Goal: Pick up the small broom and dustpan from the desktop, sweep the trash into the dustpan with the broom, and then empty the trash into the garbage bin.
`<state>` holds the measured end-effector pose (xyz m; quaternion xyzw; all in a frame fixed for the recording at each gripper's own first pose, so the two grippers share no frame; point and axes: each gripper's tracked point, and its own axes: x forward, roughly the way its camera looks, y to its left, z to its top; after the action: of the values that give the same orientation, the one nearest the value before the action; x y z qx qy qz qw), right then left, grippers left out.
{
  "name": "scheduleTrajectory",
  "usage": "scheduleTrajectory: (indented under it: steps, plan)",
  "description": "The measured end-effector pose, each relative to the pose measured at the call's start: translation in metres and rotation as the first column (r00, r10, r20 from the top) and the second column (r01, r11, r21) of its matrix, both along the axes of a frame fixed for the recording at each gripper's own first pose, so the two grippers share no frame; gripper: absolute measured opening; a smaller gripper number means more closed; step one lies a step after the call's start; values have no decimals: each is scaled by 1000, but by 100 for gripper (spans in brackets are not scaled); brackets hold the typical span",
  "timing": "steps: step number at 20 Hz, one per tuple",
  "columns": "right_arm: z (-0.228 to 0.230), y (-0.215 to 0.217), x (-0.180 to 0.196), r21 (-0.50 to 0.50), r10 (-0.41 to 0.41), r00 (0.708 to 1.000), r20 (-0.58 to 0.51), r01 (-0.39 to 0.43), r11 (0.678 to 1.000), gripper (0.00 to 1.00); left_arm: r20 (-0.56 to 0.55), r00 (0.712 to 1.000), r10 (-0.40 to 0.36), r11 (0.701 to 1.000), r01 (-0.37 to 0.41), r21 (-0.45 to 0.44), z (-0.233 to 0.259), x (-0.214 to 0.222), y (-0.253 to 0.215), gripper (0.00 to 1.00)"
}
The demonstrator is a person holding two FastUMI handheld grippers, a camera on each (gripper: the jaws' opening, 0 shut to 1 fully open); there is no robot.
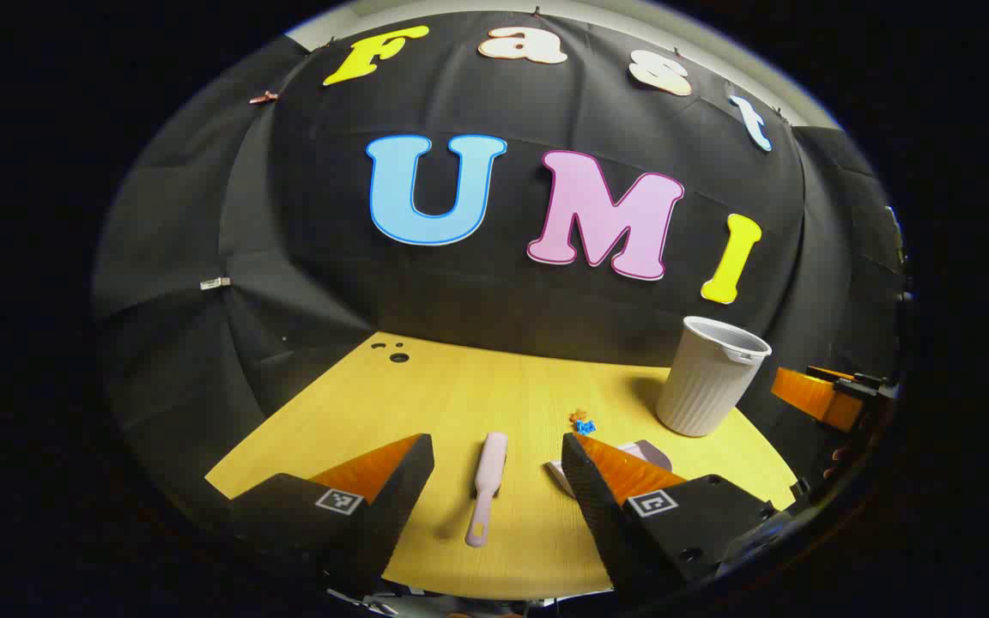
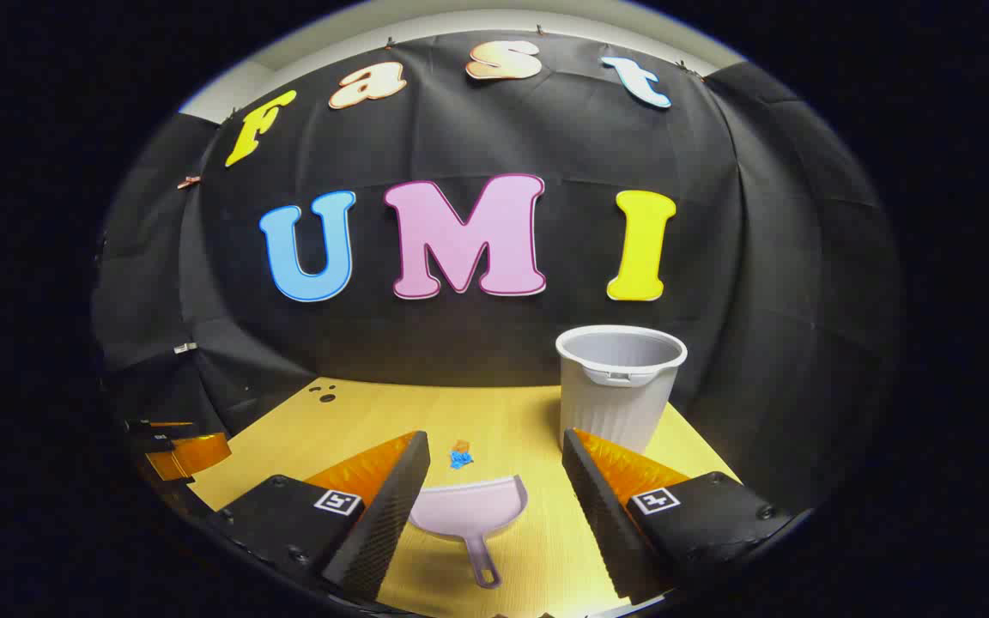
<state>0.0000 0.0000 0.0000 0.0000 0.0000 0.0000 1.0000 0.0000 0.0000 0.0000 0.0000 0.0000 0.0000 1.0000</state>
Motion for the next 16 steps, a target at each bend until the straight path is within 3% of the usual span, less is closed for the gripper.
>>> scheduleTrajectory:
  steps: [4,12,16]
  plan:
    - [-18,-3,7,20,6,998,-67,-5,1000,98,-71,997,-18,999,16,-36,-17,8,5,96]
    - [-64,12,27,49,75,971,-226,-66,997,98,-183,983,-22,1000,26,15,-33,42,18,96]
    - [-84,11,35,75,74,956,-285,-55,996,98,-256,965,-51,998,37,-58,-44,65,19,96]
